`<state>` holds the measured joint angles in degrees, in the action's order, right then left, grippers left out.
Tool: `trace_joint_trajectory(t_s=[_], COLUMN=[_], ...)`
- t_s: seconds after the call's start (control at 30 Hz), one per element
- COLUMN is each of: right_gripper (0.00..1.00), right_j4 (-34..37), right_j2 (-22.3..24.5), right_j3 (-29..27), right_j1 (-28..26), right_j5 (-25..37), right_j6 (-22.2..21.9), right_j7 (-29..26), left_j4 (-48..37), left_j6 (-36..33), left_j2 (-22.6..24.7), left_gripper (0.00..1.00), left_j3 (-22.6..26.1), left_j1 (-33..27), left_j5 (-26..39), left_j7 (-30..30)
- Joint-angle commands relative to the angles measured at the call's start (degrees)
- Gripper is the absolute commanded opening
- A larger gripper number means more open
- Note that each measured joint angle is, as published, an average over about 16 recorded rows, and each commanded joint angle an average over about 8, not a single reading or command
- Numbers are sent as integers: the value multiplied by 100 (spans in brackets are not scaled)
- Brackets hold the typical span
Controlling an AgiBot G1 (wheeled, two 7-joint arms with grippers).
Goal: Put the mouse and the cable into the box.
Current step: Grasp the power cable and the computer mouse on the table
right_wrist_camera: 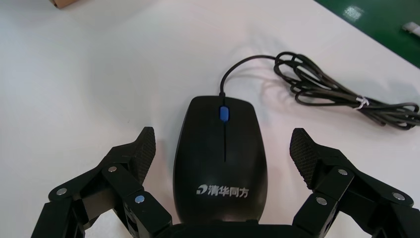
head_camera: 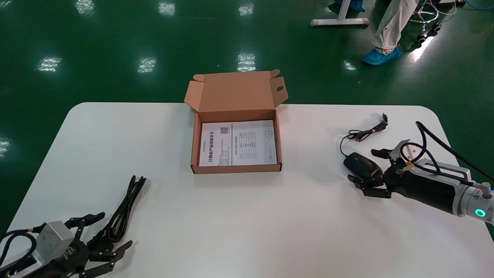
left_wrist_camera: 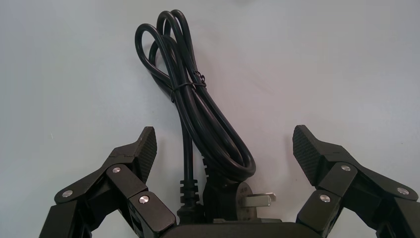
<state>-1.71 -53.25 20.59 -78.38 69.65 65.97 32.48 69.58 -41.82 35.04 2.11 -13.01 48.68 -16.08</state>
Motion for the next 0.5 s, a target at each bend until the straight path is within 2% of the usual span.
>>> trace_joint_trajectory(t_s=[0.03, 0.2, 0.23, 0.3, 0.37, 0.5], right_gripper=[100, 100, 100, 100, 81, 31], right_j4=[18, 73, 86, 112, 129, 143], right_j2=[-5, 4, 5, 8, 9, 11], right_j3=[1, 17, 24, 37, 49, 60], right_j1=[6, 5, 0, -13, -25, -39], right_j5=[1, 25, 34, 53, 70, 90], right_j6=[-5, 9, 13, 20, 25, 29], right_j7=[8, -37, -59, -104, -135, -155], left_j4=[11, 22, 22, 23, 23, 22], left_j6=[12, 22, 25, 28, 32, 36], left_j2=[-3, -5, -5, -3, -2, 0], left_gripper=[100, 99, 96, 82, 63, 22], left_j3=[2, 3, 3, 4, 4, 4], left_j1=[4, 9, 10, 12, 13, 14], left_j5=[3, 5, 5, 4, 4, 3], left_j7=[10, 17, 18, 20, 20, 21])
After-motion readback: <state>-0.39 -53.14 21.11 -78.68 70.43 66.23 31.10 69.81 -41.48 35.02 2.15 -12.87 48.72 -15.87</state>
